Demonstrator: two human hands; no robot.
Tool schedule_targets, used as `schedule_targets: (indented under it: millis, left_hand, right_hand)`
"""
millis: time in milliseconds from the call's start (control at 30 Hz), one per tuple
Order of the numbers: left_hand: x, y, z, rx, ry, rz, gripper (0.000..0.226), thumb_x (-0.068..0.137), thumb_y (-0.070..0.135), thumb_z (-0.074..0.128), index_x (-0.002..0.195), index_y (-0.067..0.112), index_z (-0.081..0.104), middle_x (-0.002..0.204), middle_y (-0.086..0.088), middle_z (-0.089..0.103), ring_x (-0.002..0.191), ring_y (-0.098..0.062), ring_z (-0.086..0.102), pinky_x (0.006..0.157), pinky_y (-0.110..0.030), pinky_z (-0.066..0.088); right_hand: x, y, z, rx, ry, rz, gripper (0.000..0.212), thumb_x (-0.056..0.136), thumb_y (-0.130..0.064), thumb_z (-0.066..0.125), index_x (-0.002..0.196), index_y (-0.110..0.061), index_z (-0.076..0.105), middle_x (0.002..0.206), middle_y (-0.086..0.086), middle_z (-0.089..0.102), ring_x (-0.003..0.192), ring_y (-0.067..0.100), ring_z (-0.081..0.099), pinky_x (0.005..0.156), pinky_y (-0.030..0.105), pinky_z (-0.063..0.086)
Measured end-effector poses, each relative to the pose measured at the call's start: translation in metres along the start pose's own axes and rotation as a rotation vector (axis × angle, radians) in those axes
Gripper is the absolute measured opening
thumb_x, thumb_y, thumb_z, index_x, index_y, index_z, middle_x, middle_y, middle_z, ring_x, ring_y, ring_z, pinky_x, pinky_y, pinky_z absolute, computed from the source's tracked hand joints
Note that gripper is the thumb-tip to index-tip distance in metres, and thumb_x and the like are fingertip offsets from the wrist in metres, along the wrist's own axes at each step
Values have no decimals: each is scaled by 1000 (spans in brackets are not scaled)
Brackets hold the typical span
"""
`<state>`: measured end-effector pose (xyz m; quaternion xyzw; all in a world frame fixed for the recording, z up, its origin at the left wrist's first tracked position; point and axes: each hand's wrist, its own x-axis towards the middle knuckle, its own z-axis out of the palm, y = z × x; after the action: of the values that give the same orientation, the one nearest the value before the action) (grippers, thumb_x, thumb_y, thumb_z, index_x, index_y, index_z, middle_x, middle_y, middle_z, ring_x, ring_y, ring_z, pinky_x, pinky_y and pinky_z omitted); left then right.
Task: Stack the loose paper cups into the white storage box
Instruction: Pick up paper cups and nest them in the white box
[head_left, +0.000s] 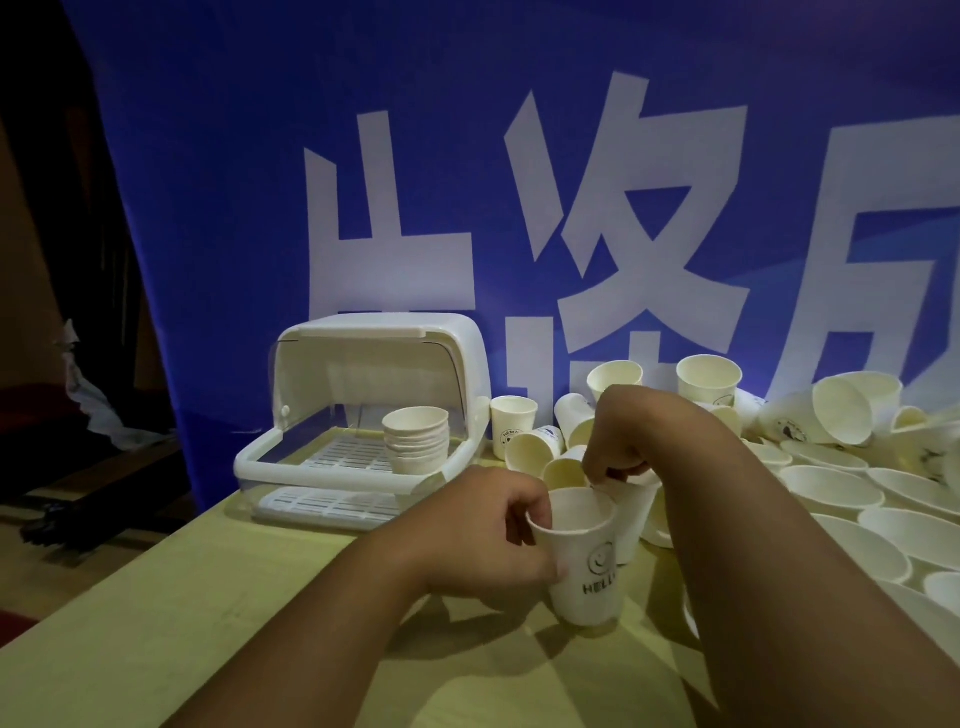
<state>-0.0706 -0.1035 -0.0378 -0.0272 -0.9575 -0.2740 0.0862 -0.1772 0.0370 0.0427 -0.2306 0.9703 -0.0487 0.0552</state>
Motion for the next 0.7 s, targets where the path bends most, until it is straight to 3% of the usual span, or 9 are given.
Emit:
schedule_targets:
  millis: [100, 233, 367, 433, 500, 633, 700]
  left_hand:
    - [-3, -8, -8, -8, 93, -32, 37, 73, 62, 77, 80, 28, 63, 89, 9, 68, 82, -7, 66, 74, -35, 63]
    - [-6, -25, -26, -67, 280, -72, 46, 74, 64, 72, 73, 21, 57, 76, 4, 66, 70, -11, 63, 64, -35, 53]
    - [-8, -41, -43, -158, 601, -82, 61, 69, 72, 61, 73, 12, 57, 71, -5, 63, 68, -21, 61, 60, -40, 51]
    - [-7, -46, -49, -208, 791, -77, 62, 71, 73, 58, 74, 11, 55, 68, -7, 60, 66, -26, 58, 60, -43, 51]
    - [-5, -48, -52, -287, 950, -75, 60, 75, 70, 59, 76, 11, 51, 68, -7, 55, 62, -19, 51, 58, -39, 45]
    - [1, -55, -53, -317, 1076, -117, 41, 93, 54, 66, 84, 17, 51, 82, 1, 63, 71, -11, 59, 55, -23, 43]
    - [3, -63, -52, -263, 1077, -154, 35, 95, 53, 63, 90, 19, 54, 93, 1, 66, 82, -13, 63, 59, -26, 45]
  right_hand:
    - [1, -1, -3, 14, 41, 1, 28, 90, -23, 74, 105, -15, 51, 80, 2, 54, 84, 16, 62, 86, 26, 53]
    - [6, -2, -3, 165, 182, -44, 26, 89, -23, 74, 103, -10, 57, 79, 2, 60, 63, 13, 62, 58, 20, 50]
    - [15, -9, -1, 378, 313, -160, 25, 88, -23, 75, 108, -10, 69, 97, 6, 70, 82, 20, 71, 79, 32, 61]
    - [16, -13, -1, 517, 391, -231, 13, 89, -24, 74, 98, -14, 72, 94, 3, 70, 81, 18, 70, 75, 31, 61]
    - [16, -17, 0, 628, 493, -297, 4, 90, -23, 73, 88, -21, 70, 89, -2, 68, 76, 15, 66, 62, 24, 57]
    - [18, -31, 7, 742, 637, -351, 8, 90, -23, 72, 84, -26, 68, 80, -12, 64, 78, 12, 63, 67, 25, 55]
    - [19, -38, 11, 769, 663, -368, 3, 91, -23, 72, 89, -25, 71, 86, -10, 67, 82, 12, 65, 72, 30, 58]
